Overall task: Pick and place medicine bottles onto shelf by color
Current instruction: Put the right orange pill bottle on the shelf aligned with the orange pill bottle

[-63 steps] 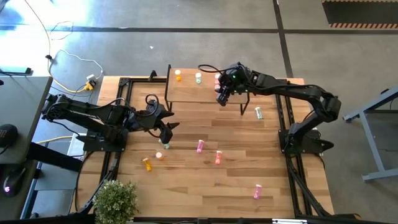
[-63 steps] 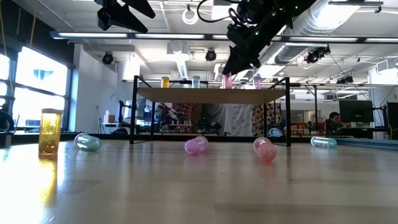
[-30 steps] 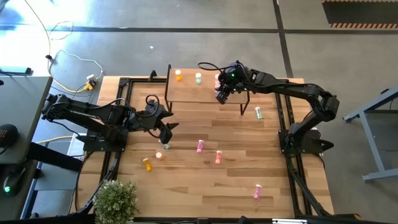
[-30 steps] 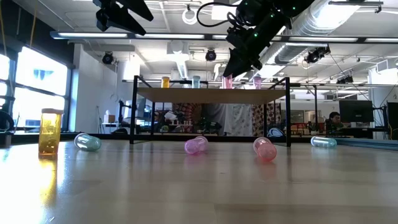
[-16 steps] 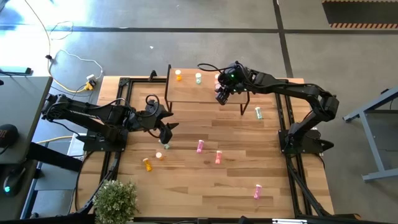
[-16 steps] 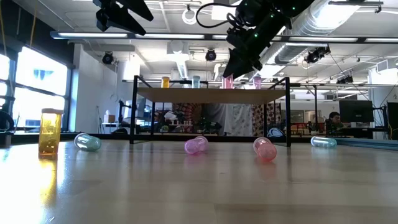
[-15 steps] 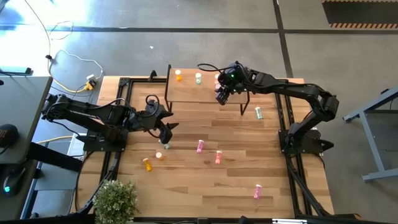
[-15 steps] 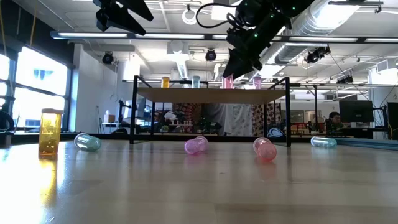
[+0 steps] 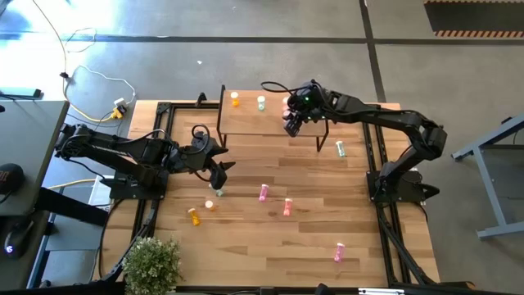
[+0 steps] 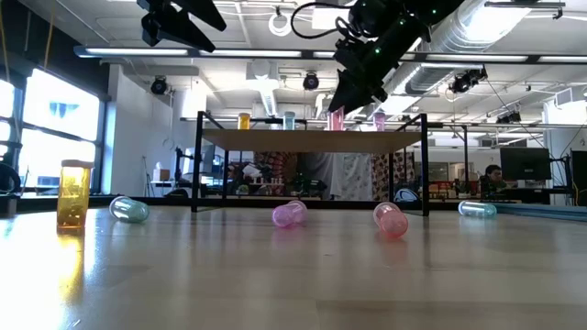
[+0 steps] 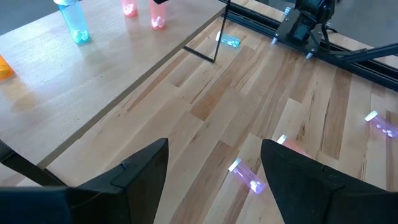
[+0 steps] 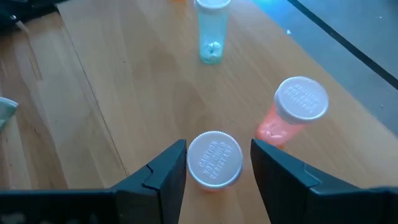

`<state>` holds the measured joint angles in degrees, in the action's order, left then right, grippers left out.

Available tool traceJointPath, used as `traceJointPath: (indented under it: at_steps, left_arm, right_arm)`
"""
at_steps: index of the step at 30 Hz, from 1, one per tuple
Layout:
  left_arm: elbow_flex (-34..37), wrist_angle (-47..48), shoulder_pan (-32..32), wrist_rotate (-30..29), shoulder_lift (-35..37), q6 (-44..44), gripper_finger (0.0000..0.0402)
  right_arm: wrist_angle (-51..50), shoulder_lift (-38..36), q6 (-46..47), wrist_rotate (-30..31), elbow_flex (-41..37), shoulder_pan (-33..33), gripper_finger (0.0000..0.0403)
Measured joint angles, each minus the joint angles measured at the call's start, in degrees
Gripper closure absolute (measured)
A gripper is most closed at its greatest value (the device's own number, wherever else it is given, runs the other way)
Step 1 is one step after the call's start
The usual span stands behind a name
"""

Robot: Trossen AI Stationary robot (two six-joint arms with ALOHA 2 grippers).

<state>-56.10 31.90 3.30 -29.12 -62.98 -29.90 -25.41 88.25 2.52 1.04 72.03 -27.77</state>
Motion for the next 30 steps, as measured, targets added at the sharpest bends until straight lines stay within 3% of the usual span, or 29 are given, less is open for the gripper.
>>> traceJointPath:
  at_steps: [7, 15, 30]
  left_arm:
    - [0.0, 1.3, 0.0, 0.5, 0.0, -3.3, 0.0156]
    - [0.0, 7.8, 1.6, 5.4, 0.0, -9.5, 0.0156]
    - [0.7, 19.5, 14.9, 7.1, 0.0, -15.9, 0.0156]
  right_arm:
    - [0.3, -2.3, 0.0, -0.1, 0.0, 0.0, 0.0233]
    - [0.3, -5.9, 0.0, -0.1, 0.0, 0.0, 0.0233]
    - [2.8, -11.7, -0.2, -0.1, 0.0, 0.0, 0.0233]
